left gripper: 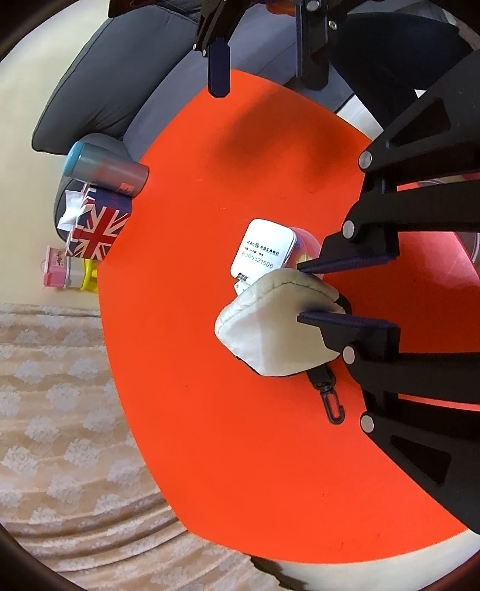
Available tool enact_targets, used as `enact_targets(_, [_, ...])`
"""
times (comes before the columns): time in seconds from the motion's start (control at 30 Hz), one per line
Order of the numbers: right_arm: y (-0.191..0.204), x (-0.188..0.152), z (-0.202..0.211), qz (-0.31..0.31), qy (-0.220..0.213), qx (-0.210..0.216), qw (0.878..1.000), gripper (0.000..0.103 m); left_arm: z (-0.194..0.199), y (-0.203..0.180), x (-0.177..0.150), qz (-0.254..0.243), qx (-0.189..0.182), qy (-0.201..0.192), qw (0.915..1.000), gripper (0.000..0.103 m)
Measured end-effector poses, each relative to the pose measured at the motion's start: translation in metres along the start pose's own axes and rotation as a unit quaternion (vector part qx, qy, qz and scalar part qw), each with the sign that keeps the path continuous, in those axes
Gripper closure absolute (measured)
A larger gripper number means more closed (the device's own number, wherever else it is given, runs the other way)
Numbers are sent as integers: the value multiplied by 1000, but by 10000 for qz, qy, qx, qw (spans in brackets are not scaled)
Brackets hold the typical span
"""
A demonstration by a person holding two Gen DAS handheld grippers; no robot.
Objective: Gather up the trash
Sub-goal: 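Lift the white pouch with the left gripper while the right grasps the white card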
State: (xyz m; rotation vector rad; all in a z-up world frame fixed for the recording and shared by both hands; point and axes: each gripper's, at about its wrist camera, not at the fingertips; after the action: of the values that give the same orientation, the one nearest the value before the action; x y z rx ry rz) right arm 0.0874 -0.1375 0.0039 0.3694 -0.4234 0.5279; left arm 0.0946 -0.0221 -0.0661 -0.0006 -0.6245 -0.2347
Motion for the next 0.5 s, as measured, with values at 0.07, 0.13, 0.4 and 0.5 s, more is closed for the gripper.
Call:
enact_targets(0.07, [3,2,-2,28,1,-7,10000,6,3,2,1,20,27,-27,10000,85])
enact_targets(0.13, [6,5,-4,79,3,-8,10000,6,7,5,1,47,49,-58,10000,87])
enact_targets(0.4, [22,19,-18,333,68,-60,9994,6,17,14,3,153,104,-153,9997,89])
enact_targets(0.5, [28,25,-29,481,128,-103,9987,6,23,17,2,176,119,-197,9996,89])
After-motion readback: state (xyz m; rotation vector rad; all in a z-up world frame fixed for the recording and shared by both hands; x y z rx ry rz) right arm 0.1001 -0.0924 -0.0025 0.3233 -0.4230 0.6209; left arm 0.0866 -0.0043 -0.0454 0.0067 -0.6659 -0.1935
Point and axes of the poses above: each gripper's, at about its wrist camera, not at the fingertips, and z roughly against the way its jaws point, y to its left, x to its top, and after that the axes turned 13 degrees about -z, right-handed
